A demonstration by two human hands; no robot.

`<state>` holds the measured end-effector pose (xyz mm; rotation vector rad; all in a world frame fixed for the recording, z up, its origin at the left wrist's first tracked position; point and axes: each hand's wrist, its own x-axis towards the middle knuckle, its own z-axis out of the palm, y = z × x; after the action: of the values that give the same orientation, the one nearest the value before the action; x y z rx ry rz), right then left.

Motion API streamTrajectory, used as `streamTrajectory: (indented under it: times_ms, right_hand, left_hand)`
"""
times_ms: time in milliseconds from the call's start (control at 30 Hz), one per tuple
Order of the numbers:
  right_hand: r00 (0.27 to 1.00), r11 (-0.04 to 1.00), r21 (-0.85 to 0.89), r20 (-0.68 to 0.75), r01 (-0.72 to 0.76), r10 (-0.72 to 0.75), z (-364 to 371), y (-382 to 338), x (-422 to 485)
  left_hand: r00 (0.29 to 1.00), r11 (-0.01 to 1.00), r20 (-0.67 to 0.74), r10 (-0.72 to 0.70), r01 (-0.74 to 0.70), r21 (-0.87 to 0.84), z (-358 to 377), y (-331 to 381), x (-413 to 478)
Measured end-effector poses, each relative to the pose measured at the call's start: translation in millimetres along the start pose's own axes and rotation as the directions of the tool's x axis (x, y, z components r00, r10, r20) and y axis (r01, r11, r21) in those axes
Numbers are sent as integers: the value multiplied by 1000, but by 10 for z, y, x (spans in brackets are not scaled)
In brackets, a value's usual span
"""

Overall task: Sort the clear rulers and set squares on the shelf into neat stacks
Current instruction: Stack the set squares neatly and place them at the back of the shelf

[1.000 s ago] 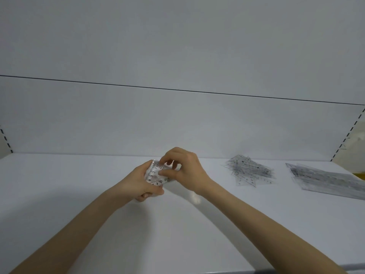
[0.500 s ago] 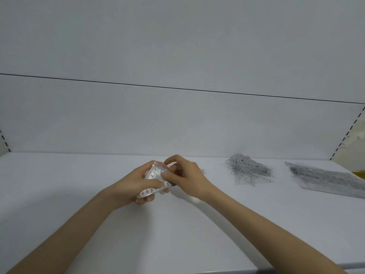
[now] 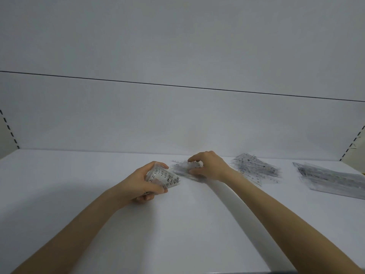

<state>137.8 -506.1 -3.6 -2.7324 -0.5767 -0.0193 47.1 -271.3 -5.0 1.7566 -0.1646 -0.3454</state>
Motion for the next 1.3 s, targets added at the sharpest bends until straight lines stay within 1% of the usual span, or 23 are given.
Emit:
streamTrajectory:
  times_ms: [100, 200, 333, 467, 567, 667, 767, 967, 1000, 1067, 1133, 1167, 1200, 1233, 1300]
  right_hand:
    - [998, 999, 43, -63, 8, -6, 5, -9, -17]
    - [995, 975, 223, -101, 18, 5, 17, 29, 1]
    - [995, 882, 472, -84, -12, 58, -145, 67, -26]
    - [989, 768, 635, -150, 88, 11, -402, 42, -138]
    - [987, 696, 702, -141, 152, -73, -532, -79, -215]
    - [981, 695, 693, -110, 193, -162, -516, -308, -252]
    - [965, 718, 648, -127, 255, -229, -414, -529, -278]
    - [936, 807, 482, -247, 342, -249, -221, -727, -264]
    - [933, 814, 465, -252, 348, -255, -186, -743, -257]
    - [936, 801, 492, -252, 341, -244, -168, -745, -244]
    - [936, 780, 545, -320, 306, -144, -249, -611, -203]
    - [928, 789, 549, -368, 274, -66, -312, -479, -172]
    - [924, 823, 526, -383, 214, 4, -369, -306, -147]
    - [938, 869, 479, -342, 123, 56, -398, -114, -131]
    - [983, 951, 301, -139, -75, 121, -358, 180, -141]
  left_hand:
    - [1000, 1000, -9, -12, 12, 3, -15, -37, 21]
    - [1000, 1000, -13, -18, 17, -13, -37, -52, 42]
    - [1000, 1000, -1, -14, 14, -19, -57, -23, 40]
    - [1000, 1000, 4, -10, 10, -26, -76, 18, 29]
    - [1000, 999, 31, -3, 4, -33, -39, 52, 41]
    - [997, 998, 71, 4, -1, -55, 40, 101, 68]
    - [993, 997, 112, 29, -20, -80, 115, 153, 86]
    - [993, 994, 109, 42, -30, -105, 146, 188, 75]
    - [994, 994, 102, 40, -29, -106, 143, 174, 75]
    - [995, 994, 91, 39, -29, -106, 130, 131, 83]
    - [997, 993, 70, 30, -23, -113, 98, 93, 88]
    - [998, 993, 52, 25, -19, -115, 65, 76, 88]
    - [999, 993, 35, 21, -17, -117, 37, 70, 77]
    - [1000, 993, 19, 19, -16, -116, 3, 59, 70]
    - [1000, 993, 0, 16, -16, -115, -52, 41, 50]
